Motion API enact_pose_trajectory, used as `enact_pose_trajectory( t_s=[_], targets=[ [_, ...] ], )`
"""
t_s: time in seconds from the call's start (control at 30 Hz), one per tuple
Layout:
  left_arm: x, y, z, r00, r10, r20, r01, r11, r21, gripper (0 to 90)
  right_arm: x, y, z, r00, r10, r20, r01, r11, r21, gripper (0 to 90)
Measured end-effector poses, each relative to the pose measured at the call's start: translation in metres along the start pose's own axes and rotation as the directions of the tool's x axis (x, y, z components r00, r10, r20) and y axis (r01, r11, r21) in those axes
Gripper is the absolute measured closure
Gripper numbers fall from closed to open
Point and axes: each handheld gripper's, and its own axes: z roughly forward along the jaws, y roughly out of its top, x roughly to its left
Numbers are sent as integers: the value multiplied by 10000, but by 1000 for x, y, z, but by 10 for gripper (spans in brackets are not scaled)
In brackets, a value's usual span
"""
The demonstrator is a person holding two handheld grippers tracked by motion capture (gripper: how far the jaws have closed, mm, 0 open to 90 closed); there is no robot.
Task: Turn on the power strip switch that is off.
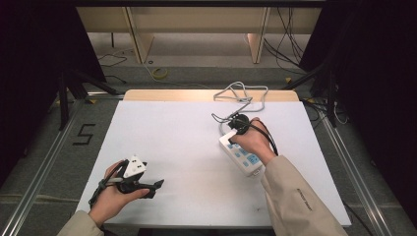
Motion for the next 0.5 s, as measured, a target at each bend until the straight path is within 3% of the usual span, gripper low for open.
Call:
enact_pose_trajectory(
  t_s=[0.5],
  targets=[
    [0,0,0,10000,2,9,-2,10000,-18,159,2,4,6,10000,-22,-75,24,9995,317,900]
  ],
)
